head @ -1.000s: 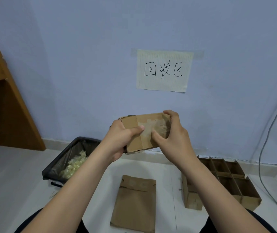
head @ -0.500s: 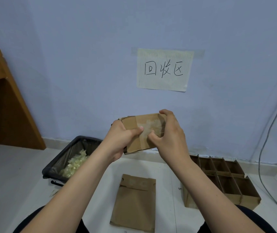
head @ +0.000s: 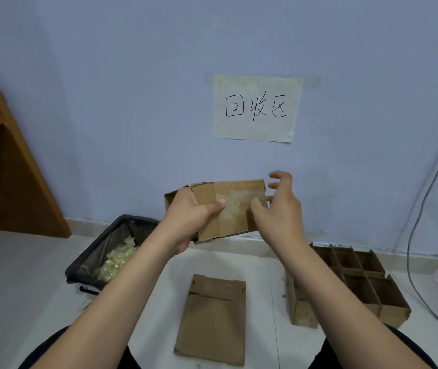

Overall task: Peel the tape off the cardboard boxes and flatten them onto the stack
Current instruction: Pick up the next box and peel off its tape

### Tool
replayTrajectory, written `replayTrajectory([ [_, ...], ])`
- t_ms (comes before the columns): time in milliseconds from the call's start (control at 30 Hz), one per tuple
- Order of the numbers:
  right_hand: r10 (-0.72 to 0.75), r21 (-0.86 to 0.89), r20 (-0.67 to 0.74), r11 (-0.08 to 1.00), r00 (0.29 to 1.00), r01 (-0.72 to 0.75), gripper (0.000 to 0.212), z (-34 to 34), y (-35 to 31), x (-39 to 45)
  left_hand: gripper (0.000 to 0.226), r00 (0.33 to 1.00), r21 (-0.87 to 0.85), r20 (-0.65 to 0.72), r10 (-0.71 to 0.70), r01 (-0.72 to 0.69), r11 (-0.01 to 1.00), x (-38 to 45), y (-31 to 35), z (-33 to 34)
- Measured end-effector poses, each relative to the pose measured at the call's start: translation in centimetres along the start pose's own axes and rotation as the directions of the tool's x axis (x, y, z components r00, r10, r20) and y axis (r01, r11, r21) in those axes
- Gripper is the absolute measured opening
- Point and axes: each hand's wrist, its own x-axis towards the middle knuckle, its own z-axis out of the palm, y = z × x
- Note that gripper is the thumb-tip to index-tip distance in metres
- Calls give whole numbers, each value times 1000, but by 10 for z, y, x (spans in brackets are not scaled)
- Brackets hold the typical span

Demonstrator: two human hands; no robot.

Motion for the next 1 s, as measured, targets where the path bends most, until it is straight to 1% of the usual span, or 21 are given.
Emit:
replayTrajectory([
  [33,-8,9,7,1000,1000,8,55,-4,0,0,30,1000,-2,-14,-5,5,1000,1,-1,-2],
  [67,-27,15,24,1000,999,27,57,-7,-1,0,26,1000,-7,-20,-8,8,1000,2,-2,-2],
  [133,-75,17,57,997,996,74,64,-8,-4,-5,25,1000,-17,-21,-10,10,1000,2,-2,-3],
  [200,-128,-12,54,992,990,129,66,-4,-7,-10,20,1000,-32,-9,-12,12,999,1,-2,-1],
  [267,-141,-29,30,989,990,142,57,1,-7,-12,17,1000,-44,-7,-6,5,999,0,0,-1],
  [367,-64,-42,2,997,998,64,32,2,-7,-9,20,1000,-40,-8,7,-7,999,0,1,-2],
  [467,-17,-65,11,998,1000,18,14,2,-4,-6,20,1000,-44,4,10,-9,999,0,1,-2],
  [533,0,-84,24,996,1000,2,8,2,-4,-5,19,1000,-32,9,23,-23,999,0,-1,-1],
  [600,26,-91,26,996,999,-24,7,3,-4,-4,19,999,-21,6,34,-34,999,0,-2,0],
  [700,28,-92,26,995,999,-25,5,5,-4,-3,29,999,-15,7,35,-35,999,3,-5,0],
  [767,19,-59,35,998,999,-17,9,6,-3,-3,46,999,3,19,28,-28,1000,4,-6,-1],
  [833,11,-41,45,999,999,-9,14,6,-3,-4,57,999,14,28,30,-30,999,6,-7,-1],
  [900,14,-26,55,1000,998,-13,14,6,-3,-5,73,999,0,30,27,-27,1000,8,-10,-1],
  [933,22,-12,61,1000,998,-21,11,7,-4,-5,77,999,9,27,21,-21,1000,8,-10,0],
  [967,29,2,68,1000,997,-29,8,7,-4,-5,74,999,19,30,23,-24,1000,8,-11,0],
  [1000,33,12,72,999,997,-34,5,8,-5,-5,67,999,30,39,23,-25,999,9,-12,0],
])
